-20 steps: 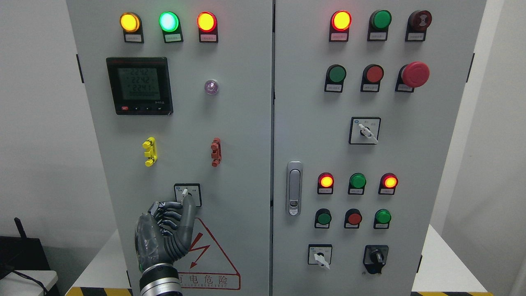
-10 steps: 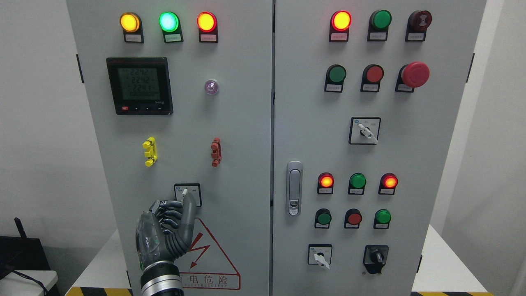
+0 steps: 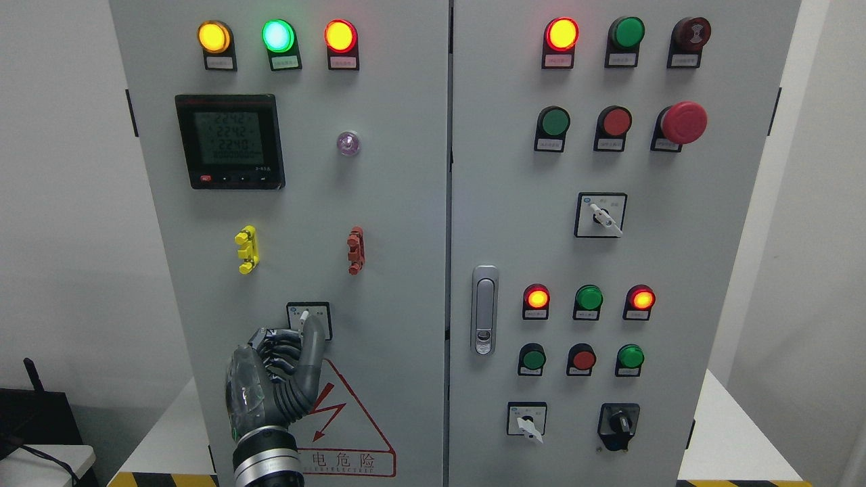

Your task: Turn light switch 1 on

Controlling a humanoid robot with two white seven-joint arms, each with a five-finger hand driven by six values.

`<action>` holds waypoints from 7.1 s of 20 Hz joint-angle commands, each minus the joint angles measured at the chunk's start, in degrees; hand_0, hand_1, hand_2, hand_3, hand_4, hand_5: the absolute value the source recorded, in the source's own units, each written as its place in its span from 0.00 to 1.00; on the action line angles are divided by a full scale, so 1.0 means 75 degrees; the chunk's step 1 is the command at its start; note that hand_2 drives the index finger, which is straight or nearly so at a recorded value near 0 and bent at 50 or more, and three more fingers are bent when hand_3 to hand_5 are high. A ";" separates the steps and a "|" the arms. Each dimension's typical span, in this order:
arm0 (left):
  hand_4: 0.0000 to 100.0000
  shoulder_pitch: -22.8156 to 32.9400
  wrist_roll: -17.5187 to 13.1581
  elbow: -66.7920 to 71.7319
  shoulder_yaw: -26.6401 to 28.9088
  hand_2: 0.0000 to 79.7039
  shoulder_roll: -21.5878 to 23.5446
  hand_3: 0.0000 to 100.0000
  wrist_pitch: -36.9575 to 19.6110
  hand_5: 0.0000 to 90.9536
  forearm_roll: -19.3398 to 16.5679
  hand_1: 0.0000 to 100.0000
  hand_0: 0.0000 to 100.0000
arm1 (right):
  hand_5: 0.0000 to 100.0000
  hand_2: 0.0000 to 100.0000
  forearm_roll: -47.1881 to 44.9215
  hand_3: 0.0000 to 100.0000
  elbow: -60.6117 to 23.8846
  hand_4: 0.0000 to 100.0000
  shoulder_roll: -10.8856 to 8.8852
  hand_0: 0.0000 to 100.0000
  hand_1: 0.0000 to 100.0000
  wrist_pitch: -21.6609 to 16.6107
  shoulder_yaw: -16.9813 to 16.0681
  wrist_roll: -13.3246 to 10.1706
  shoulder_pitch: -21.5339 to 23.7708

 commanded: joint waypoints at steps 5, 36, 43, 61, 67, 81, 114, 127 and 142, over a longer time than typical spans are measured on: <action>0.83 -0.0029 0.0009 0.0011 -0.0036 0.67 -0.0001 0.76 0.0246 0.88 -0.0061 0.36 0.24 | 0.00 0.00 -0.0141 0.00 0.0007 0.00 0.0000 0.12 0.39 0.0000 0.0000 0.0004 0.0000; 0.84 -0.0076 -0.0049 0.0011 -0.0107 0.70 -0.0001 0.77 0.0234 0.89 -0.0038 0.26 0.43 | 0.00 0.00 -0.0141 0.00 0.0007 0.00 0.0000 0.12 0.39 0.0000 0.0000 0.0004 0.0000; 0.84 -0.0076 -0.0049 0.0011 -0.0107 0.71 -0.0001 0.78 0.0234 0.89 -0.0038 0.23 0.47 | 0.00 0.00 -0.0129 0.00 -0.0005 0.00 0.0000 0.12 0.39 0.0000 0.0000 0.0004 0.0000; 0.85 -0.0087 -0.0120 0.0035 -0.0142 0.71 -0.0001 0.79 0.0246 0.90 -0.0049 0.24 0.49 | 0.00 0.00 -0.0129 0.00 0.0007 0.00 0.0000 0.12 0.39 0.0000 0.0000 0.0004 0.0000; 0.85 -0.0076 -0.0214 0.0035 -0.0153 0.72 -0.0001 0.79 0.0246 0.90 -0.0061 0.27 0.50 | 0.00 0.00 -0.0141 0.00 -0.0005 0.00 0.0000 0.12 0.39 0.0000 0.0000 0.0004 0.0000; 0.86 -0.0087 -0.0225 0.0035 -0.0154 0.72 -0.0001 0.80 0.0234 0.91 -0.0061 0.22 0.60 | 0.00 0.00 -0.0141 0.00 0.0007 0.00 0.0000 0.12 0.39 0.0000 0.0000 0.0004 0.0000; 0.86 -0.0041 -0.0213 0.0023 -0.0142 0.70 -0.0001 0.81 0.0117 0.92 -0.0003 0.00 0.26 | 0.00 0.00 -0.0129 0.00 0.0007 0.00 0.0000 0.12 0.39 0.0000 0.0000 0.0004 0.0000; 0.86 0.0392 -0.0213 -0.0012 0.0245 0.70 0.0011 0.81 -0.0632 0.91 -0.0003 0.05 0.06 | 0.00 0.00 -0.0129 0.00 0.0007 0.00 0.0000 0.12 0.39 0.0000 0.0000 0.0005 0.0000; 0.89 0.1797 -0.0773 0.0011 0.1051 0.73 0.0069 0.84 -0.3253 0.93 0.0478 0.03 0.02 | 0.00 0.00 -0.0141 0.00 0.0007 0.00 0.0000 0.12 0.39 0.0000 0.0000 0.0004 0.0000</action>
